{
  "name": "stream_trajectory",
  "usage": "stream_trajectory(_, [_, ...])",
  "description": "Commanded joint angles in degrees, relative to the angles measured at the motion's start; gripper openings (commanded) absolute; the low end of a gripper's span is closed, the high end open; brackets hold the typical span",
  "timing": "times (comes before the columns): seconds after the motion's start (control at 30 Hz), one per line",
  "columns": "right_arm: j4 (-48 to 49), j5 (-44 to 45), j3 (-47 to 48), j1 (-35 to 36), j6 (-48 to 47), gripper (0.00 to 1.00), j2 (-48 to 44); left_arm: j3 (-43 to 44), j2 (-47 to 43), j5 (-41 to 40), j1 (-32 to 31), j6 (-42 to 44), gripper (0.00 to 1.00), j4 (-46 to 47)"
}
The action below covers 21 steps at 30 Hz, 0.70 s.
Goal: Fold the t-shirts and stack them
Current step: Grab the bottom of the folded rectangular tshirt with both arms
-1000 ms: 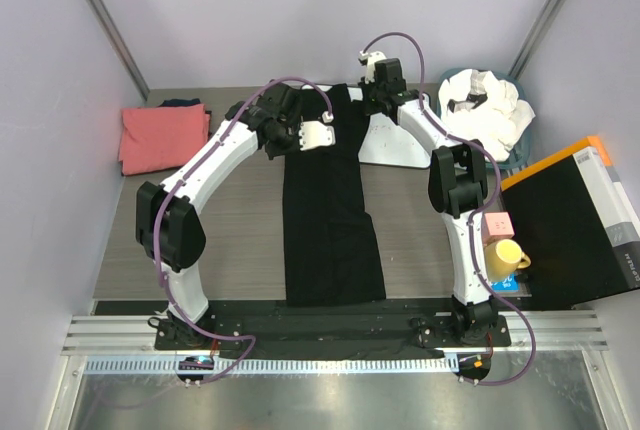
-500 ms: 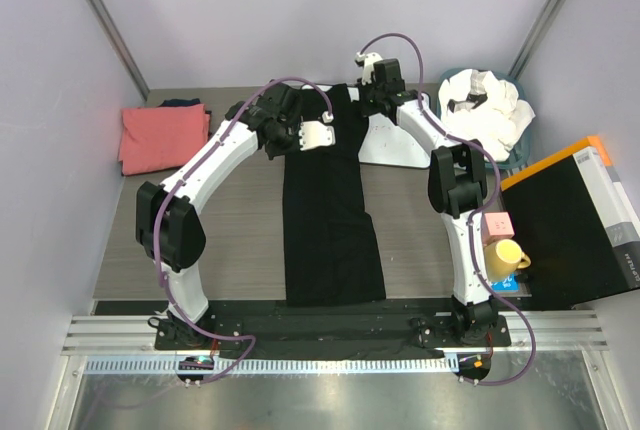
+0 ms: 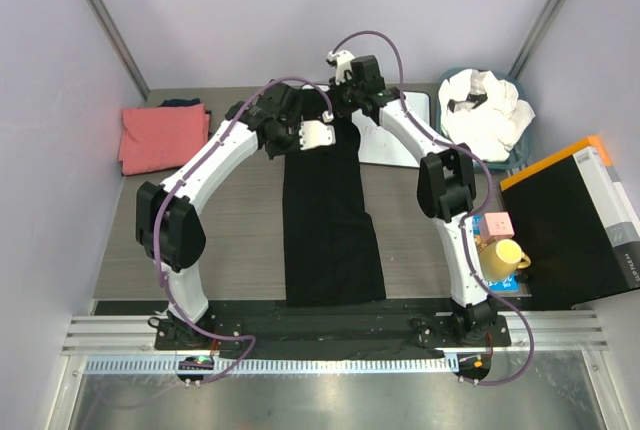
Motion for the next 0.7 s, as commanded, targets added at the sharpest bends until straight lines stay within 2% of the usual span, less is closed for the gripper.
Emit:
stream_trajectory(0.0, [-0.25,-2.09,3.4,1.21,-1.22,0.01,0.51,-0.01,-1.58,-0.28,-0.21,-0.46,0.19,1.74])
stream_trajectory(0.17, [-1.04,-3.49,3.84,2.26,-1.23,0.02,1.65,-0.36,-1.85,-0.37,-0.21,-0.46,0.19,1.74])
stream_trajectory(0.2, [-1.21,-3.76,3.84,2.61,-1.31,0.08,1.74,-0.45,-1.85,-0.54,-0.21,-0.46,0.19,1.91])
stream_trajectory(0.3, [-2.27,-5.25,3.75,3.23,-2.01,0.17,1.83,-0.63,-1.85,-0.54,-0.21,-0.55,0.19,2.18])
stream_trajectory(0.57, [-3.24,-8.5,3.48,4.55,-2.28,0.21,1.66,-0.8,-1.85,-0.1,-0.21,-0.99,0.19,2.44])
stream_trajectory(0.67, [-3.24,-6.93,4.1,4.81,-2.28,0.28,1.39,-0.54,-2.02,0.25,-0.21,-1.17,0.19,2.53])
